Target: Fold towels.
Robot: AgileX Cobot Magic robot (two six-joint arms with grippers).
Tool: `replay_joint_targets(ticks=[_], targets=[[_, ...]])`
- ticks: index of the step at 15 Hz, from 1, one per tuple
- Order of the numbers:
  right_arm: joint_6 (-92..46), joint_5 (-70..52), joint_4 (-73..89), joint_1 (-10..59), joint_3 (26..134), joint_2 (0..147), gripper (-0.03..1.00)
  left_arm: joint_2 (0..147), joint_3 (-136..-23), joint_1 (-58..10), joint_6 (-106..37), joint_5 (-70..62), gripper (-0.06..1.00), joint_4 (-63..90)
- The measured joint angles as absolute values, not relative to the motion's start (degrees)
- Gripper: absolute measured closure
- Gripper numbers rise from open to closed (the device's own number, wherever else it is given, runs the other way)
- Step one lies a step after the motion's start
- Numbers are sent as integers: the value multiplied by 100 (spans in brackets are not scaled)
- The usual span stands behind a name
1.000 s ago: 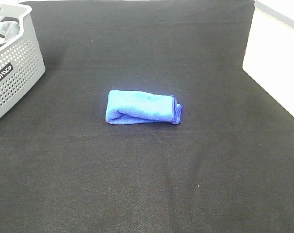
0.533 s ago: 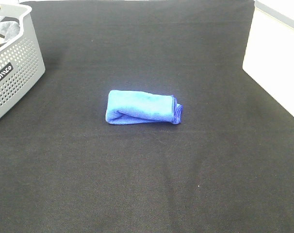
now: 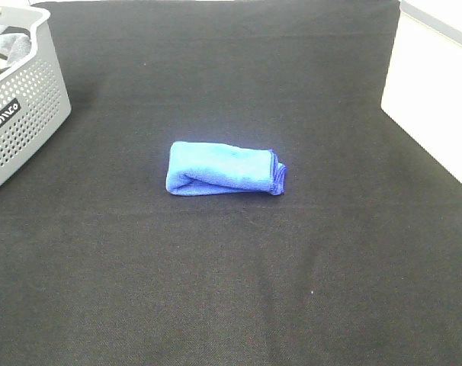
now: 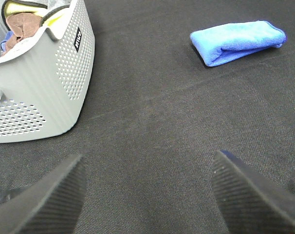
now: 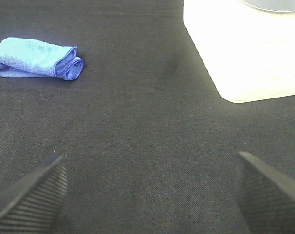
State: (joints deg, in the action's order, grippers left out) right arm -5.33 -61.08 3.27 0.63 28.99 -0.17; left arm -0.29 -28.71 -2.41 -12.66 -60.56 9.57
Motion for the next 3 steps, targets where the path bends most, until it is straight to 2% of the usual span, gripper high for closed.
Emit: replay_joint_targets(ticks=[3], targets=[[-533,-6108,327,63,2899,-17,11,-29,-2871,-241,-1266,-6056,25,957]])
